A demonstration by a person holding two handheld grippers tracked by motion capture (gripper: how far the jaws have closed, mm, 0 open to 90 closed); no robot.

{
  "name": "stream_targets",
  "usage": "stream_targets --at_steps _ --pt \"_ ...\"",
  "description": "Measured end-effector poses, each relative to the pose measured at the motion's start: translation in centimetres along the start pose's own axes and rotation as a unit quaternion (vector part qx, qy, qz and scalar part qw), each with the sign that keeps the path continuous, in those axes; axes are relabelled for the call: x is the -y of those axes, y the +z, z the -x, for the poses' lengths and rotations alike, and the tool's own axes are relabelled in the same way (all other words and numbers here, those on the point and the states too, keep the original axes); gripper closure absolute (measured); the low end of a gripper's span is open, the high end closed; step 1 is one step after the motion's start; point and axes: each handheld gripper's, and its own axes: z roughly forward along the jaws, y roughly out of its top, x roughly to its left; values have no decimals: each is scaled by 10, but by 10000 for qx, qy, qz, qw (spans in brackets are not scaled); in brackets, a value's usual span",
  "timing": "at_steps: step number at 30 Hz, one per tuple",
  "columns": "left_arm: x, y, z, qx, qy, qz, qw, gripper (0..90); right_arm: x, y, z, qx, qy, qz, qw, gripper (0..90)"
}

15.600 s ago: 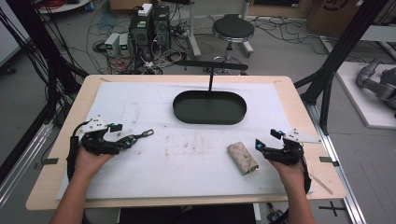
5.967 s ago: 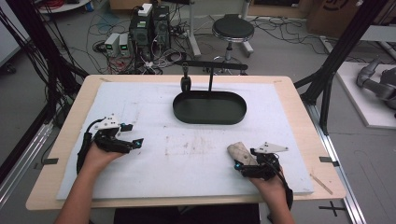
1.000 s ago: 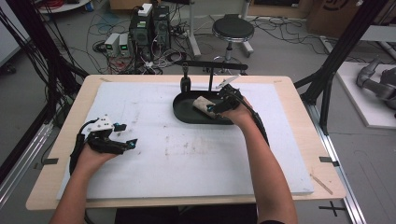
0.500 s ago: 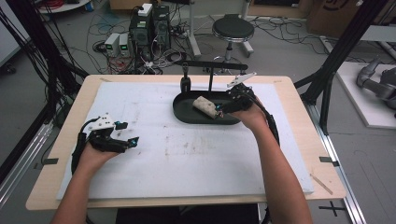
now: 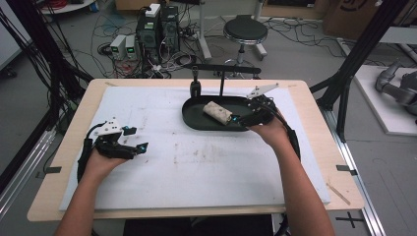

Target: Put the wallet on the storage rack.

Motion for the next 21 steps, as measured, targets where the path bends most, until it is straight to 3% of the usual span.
stream_targets --at_steps 4,13,21 --pt "-3 2 2 70 20 70 9999 194 18 -11 -2 47 40 149 9999 194" --pt "-3 4 4 88 71 31 9999 194 62 -37 -9 202 413 512 9976 194" --pt "-4 6 6 97 83 23 9999 194 94 -43 -12 239 801 772 9935 193"
